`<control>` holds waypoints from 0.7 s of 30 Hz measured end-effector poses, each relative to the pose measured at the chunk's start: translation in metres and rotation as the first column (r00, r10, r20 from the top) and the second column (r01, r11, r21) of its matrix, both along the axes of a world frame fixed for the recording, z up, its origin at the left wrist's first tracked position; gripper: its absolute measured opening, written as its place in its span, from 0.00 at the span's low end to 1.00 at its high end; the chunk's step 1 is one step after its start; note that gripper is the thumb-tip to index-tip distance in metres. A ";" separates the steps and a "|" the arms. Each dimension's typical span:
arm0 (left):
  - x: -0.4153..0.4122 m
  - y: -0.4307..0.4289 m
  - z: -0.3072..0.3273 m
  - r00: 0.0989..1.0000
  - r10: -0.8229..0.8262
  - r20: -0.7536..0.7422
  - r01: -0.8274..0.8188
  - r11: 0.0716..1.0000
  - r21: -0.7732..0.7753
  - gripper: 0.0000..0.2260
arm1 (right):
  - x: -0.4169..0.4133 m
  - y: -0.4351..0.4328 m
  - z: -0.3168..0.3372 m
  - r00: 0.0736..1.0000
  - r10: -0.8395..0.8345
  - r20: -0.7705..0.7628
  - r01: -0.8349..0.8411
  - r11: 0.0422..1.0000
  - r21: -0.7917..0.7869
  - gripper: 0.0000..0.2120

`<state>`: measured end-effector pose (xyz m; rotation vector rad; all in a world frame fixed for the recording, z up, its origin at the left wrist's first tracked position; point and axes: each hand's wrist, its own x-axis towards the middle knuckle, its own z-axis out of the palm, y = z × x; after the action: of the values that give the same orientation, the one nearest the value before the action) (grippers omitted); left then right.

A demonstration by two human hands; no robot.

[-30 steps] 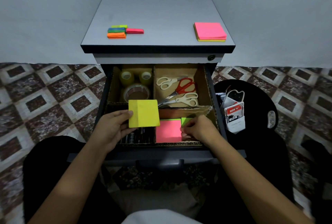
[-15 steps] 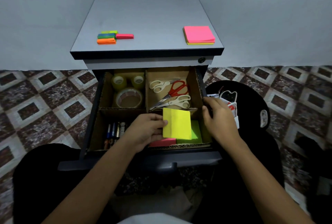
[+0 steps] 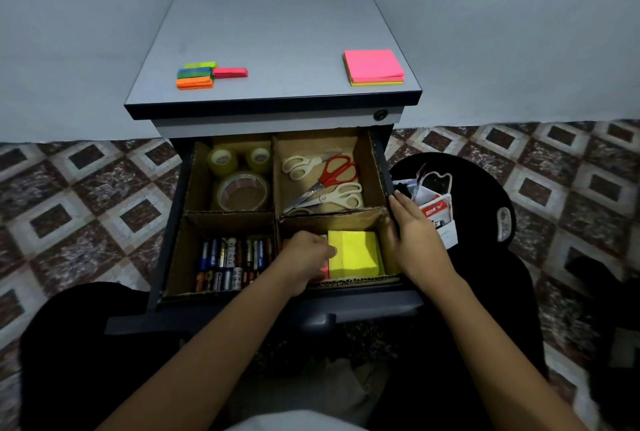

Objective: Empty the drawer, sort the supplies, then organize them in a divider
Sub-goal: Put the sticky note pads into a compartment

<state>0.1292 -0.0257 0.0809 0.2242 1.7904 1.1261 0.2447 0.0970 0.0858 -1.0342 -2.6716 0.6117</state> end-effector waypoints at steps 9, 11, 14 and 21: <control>-0.002 0.000 0.001 0.992 -0.025 0.125 0.023 1.000 0.022 0.05 | -0.001 -0.001 -0.002 1.000 -0.002 0.020 0.002 1.000 0.016 0.21; -0.004 -0.002 0.001 0.990 -0.029 0.140 0.028 1.000 0.015 0.05 | -0.001 -0.001 -0.002 1.000 -0.004 0.024 0.003 1.000 0.021 0.21; -0.005 -0.001 0.000 0.990 -0.033 0.140 0.032 0.999 0.009 0.08 | -0.001 -0.001 -0.001 1.000 -0.002 0.022 0.001 1.000 0.023 0.21; -0.006 -0.001 0.000 0.987 0.005 0.160 -0.006 1.000 0.006 0.12 | -0.001 -0.001 -0.002 1.000 -0.007 0.011 0.007 1.000 0.024 0.21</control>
<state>0.1235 -0.0266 0.0808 0.1292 1.6469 1.1215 0.2436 0.0959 0.0839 -1.0429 -2.6771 0.5726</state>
